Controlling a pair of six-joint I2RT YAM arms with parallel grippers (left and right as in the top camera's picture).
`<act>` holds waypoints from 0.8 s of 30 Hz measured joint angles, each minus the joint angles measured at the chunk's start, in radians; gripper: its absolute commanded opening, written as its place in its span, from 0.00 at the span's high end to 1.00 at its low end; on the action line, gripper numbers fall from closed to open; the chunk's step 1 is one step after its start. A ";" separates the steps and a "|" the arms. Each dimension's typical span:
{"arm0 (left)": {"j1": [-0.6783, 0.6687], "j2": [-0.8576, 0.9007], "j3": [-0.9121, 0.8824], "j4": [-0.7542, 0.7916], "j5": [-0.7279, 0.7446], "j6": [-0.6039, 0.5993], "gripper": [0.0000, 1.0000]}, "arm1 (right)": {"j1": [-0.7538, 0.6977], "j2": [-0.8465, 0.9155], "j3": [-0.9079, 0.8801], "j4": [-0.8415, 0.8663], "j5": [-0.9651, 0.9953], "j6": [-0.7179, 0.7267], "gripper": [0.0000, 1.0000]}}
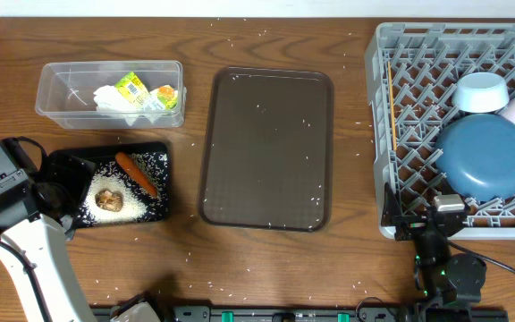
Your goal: Sort waste into correct bins and load items into the dishwasher rack
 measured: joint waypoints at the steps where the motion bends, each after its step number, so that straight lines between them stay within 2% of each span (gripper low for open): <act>1: 0.000 0.000 0.000 0.000 0.000 0.000 0.02 | 0.000 0.000 0.000 0.000 0.000 0.000 0.01; 7: 0.000 0.000 0.000 -0.001 -0.003 0.006 0.02 | 0.000 0.000 0.000 0.000 0.002 0.000 0.01; 15: -0.002 -0.030 -0.002 -0.098 -0.018 0.034 0.02 | 0.000 0.000 0.000 0.000 0.003 0.000 0.01; 20: -0.065 -0.158 -0.034 -0.032 -0.004 0.029 0.02 | 0.000 0.000 0.000 0.000 0.003 0.000 0.01; 24: -0.193 -0.266 -0.085 0.103 0.007 0.026 0.02 | 0.000 0.000 0.000 0.000 0.003 0.000 0.01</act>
